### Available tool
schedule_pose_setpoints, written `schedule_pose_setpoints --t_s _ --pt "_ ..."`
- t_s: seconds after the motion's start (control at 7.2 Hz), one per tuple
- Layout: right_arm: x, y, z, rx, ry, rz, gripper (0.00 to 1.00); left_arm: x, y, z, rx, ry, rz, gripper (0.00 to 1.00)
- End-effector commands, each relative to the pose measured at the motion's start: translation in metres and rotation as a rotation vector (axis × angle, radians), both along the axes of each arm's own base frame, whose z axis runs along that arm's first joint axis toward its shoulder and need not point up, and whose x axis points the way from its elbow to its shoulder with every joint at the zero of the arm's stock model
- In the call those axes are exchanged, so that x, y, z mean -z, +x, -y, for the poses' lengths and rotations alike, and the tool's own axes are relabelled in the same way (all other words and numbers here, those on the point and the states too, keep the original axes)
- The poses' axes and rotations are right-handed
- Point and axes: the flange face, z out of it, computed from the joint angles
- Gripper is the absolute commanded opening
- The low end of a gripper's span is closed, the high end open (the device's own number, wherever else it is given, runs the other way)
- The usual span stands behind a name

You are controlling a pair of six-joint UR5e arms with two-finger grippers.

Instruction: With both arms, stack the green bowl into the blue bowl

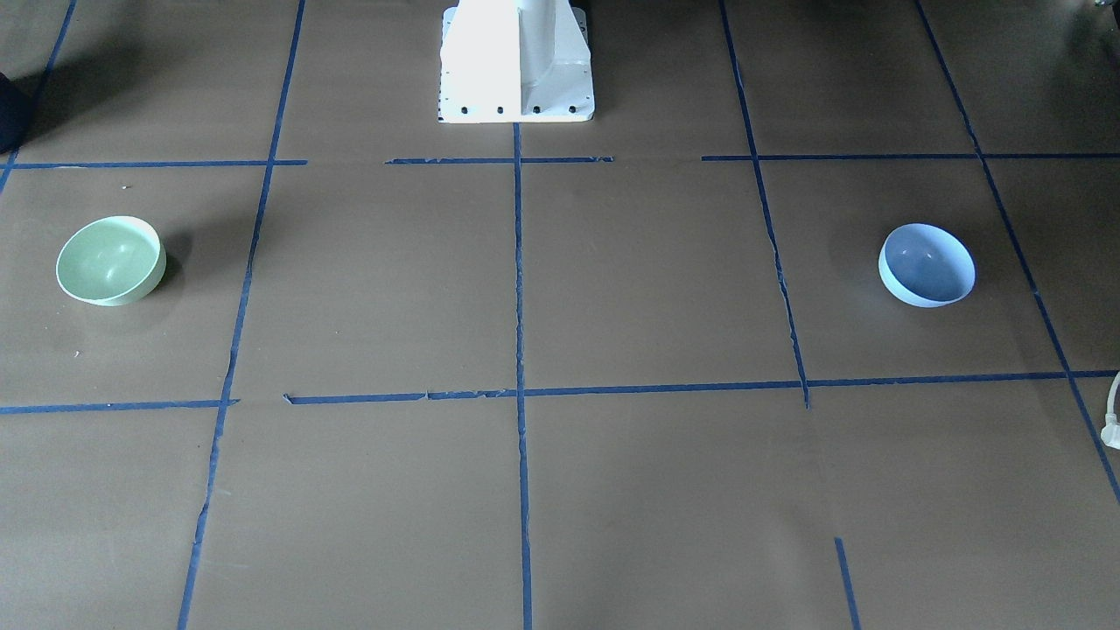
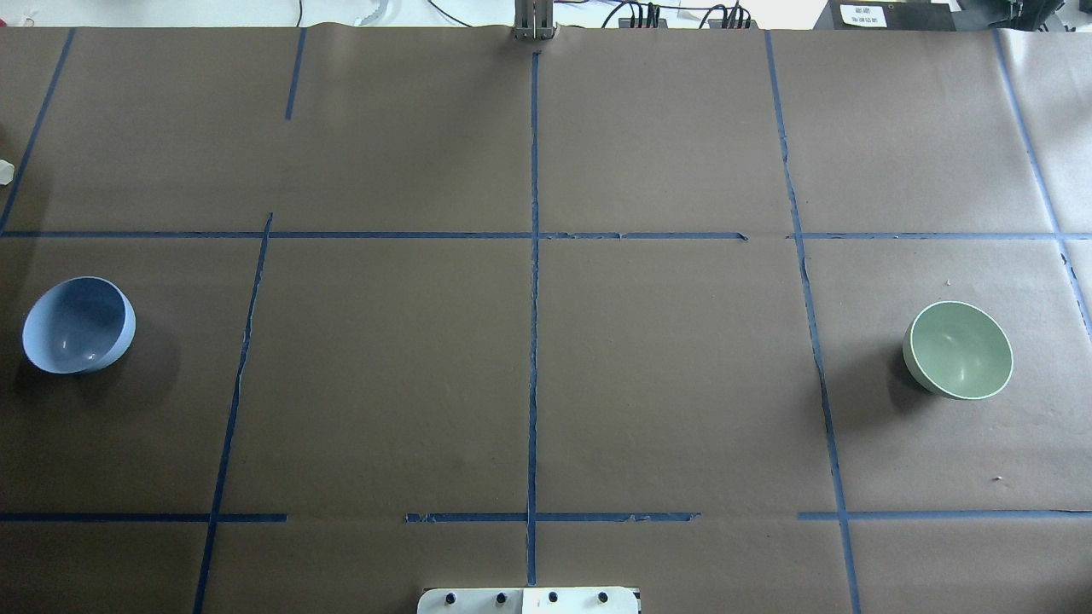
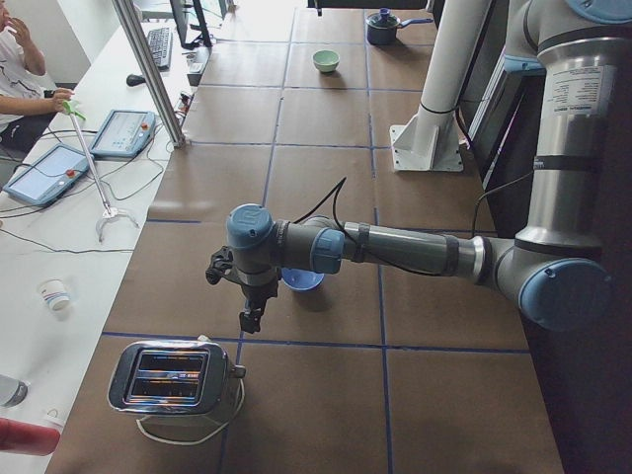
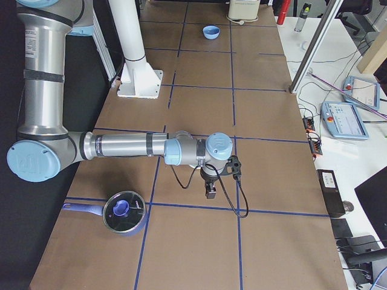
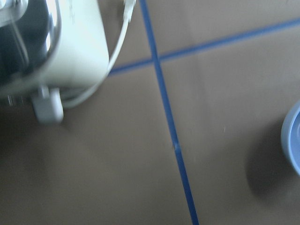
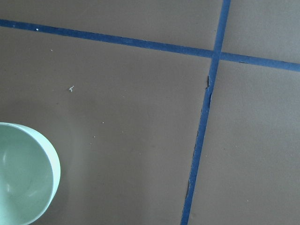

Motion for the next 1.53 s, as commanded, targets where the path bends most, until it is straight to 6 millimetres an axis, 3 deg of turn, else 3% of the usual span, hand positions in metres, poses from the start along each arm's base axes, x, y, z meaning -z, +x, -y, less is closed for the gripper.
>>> schedule_pose_setpoints --t_s 0.0,0.28,0.56,0.83,1.11,1.39 --pt "0.007 -0.007 0.007 -0.008 -0.007 0.001 1.00 0.001 0.013 0.013 0.083 0.037 -0.025 1.00" --pt "0.007 -0.010 0.007 -0.002 -0.007 0.001 1.00 -0.012 0.100 -0.016 0.177 -0.081 -0.109 1.00" --pt "0.007 -0.010 0.007 -0.002 -0.007 0.001 1.00 -0.033 0.158 -0.056 0.185 -0.148 -0.164 1.00" --pt "0.007 -0.010 0.007 -0.002 -0.009 0.000 1.00 -0.056 0.188 -0.077 0.157 -0.179 -0.178 1.00" --pt "0.006 -0.010 0.007 -0.002 -0.009 -0.001 1.00 -0.060 0.216 -0.086 0.123 -0.207 -0.178 0.97" --pt "0.006 -0.010 0.006 -0.002 -0.010 -0.001 1.00 -0.053 0.223 -0.081 0.169 -0.254 -0.190 0.12"
